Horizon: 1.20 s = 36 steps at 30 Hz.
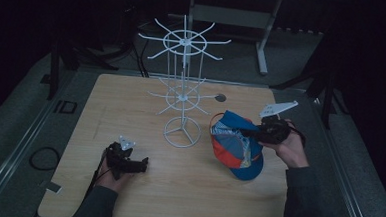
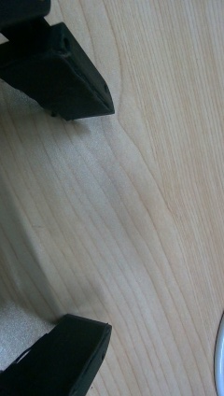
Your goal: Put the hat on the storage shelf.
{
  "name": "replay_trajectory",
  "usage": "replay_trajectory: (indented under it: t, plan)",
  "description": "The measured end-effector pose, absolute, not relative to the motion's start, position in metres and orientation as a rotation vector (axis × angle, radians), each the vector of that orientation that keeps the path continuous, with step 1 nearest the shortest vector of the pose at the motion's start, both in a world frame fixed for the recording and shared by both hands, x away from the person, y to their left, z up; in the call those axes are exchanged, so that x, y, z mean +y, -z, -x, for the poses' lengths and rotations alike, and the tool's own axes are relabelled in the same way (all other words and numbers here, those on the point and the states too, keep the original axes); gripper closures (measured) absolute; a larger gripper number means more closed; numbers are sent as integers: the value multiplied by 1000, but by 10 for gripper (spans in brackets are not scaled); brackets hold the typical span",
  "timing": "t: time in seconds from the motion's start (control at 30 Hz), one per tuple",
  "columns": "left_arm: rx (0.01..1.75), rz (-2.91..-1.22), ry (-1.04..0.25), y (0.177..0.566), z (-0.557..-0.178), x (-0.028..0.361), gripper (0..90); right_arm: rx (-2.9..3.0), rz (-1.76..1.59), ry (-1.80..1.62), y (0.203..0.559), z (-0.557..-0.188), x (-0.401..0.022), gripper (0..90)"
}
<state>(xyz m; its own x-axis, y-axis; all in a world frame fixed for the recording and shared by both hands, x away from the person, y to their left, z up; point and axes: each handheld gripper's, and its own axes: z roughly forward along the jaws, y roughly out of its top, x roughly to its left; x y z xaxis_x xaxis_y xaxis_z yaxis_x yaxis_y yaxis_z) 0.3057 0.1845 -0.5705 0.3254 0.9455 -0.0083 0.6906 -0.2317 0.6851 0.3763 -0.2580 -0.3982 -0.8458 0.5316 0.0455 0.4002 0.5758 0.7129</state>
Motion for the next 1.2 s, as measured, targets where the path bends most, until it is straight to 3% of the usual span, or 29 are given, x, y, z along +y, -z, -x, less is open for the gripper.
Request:
replay_trajectory:
  t: [1.2]
  plan:
    - [1436,-2001,-559,571,-306,184,1,2514,-820,-1212,381,-369,-272,878]
